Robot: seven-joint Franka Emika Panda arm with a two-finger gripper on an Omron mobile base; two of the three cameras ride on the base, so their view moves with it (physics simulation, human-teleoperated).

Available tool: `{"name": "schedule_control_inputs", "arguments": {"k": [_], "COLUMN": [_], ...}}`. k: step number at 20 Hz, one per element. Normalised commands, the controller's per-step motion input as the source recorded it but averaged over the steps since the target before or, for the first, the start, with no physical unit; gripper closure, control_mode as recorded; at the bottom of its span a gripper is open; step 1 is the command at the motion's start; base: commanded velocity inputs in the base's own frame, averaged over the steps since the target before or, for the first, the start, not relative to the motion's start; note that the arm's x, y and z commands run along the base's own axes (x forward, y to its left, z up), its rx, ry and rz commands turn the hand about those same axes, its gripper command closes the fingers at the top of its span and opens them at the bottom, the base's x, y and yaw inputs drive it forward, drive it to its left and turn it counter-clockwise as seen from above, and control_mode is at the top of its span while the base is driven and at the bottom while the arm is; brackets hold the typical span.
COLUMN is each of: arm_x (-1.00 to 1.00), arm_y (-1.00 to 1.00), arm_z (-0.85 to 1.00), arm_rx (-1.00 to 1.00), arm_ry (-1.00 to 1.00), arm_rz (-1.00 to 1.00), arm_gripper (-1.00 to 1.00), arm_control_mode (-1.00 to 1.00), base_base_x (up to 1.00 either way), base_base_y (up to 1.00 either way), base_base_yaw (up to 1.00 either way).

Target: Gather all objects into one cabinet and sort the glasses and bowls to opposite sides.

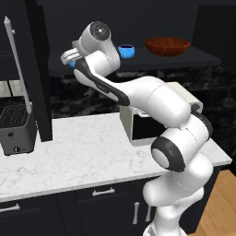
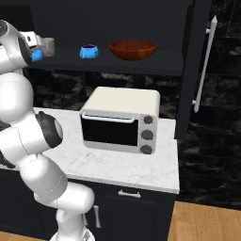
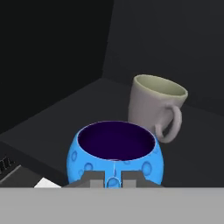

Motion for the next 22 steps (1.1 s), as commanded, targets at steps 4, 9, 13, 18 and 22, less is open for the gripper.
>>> {"name": "schedule_control_inputs", "arguments": {"k": [4, 9, 13, 18, 22], "arm_x": [0.01, 0.04, 0.04, 0.0, 0.0], "arm_y": [0.0, 0.0, 0.0, 0.0, 0.11], "arm_z": [-0.24, -0.3, -0.12, 0.0, -0.17], "arm_rx": [0.08, 0.12, 0.07, 0.02, 0.12], "arm_ry": [0.0, 0.0, 0.0, 0.0, 0.0], "arm_rz": [0.0, 0.0, 0.0, 0.0, 0.0], "arm_gripper": [1.0, 1.0, 1.0, 1.0, -1.0], "arm_control_mode": [-1.0, -1.0, -1.0, -1.0, -1.0], "base_base_x": [0.0, 0.0, 0.0, 0.0, 0.0], "base_base_y": [0.0, 0.0, 0.0, 0.0, 0.0], "base_base_yaw": [0.0, 0.0, 0.0, 0.0, 0.0]}}
